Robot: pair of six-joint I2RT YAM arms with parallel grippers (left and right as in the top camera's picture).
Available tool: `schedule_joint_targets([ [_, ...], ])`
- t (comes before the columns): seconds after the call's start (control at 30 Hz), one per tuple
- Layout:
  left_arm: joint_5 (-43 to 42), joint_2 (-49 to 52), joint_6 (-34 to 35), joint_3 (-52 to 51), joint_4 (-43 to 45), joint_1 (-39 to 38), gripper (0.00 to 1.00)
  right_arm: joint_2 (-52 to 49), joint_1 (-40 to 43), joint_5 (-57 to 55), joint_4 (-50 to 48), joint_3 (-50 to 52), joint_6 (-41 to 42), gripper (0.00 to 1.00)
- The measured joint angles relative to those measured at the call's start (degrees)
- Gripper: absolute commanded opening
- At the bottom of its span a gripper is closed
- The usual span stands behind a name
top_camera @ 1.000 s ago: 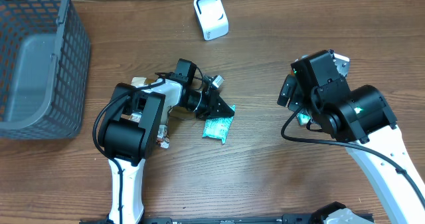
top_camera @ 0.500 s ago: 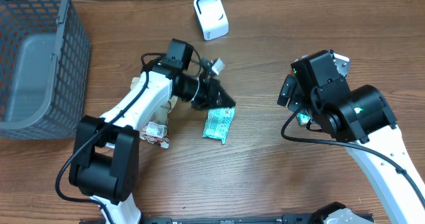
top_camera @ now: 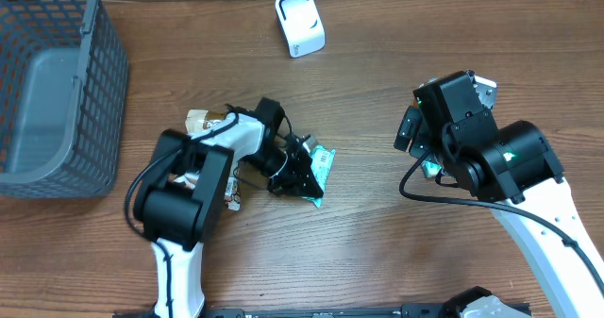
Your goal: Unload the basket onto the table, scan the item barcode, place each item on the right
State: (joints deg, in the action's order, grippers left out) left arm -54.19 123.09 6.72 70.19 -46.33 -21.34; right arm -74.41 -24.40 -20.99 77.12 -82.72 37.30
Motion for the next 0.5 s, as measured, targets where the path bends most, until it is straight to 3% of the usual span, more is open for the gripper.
schedule_joint_targets([
  [0.23, -4.79, 1.99, -1.97, 0.02, 0.55, 0.48, 0.05, 0.0, 0.0, -0.02, 0.0, 0.0, 0.02, 1.0],
  [0.5, -2.43, -2.05, -3.32, 0.02, 0.02, 1.64, 0.09, 0.0, 0.0, 0.0, 0.0, 0.0, 0.02, 1.0],
])
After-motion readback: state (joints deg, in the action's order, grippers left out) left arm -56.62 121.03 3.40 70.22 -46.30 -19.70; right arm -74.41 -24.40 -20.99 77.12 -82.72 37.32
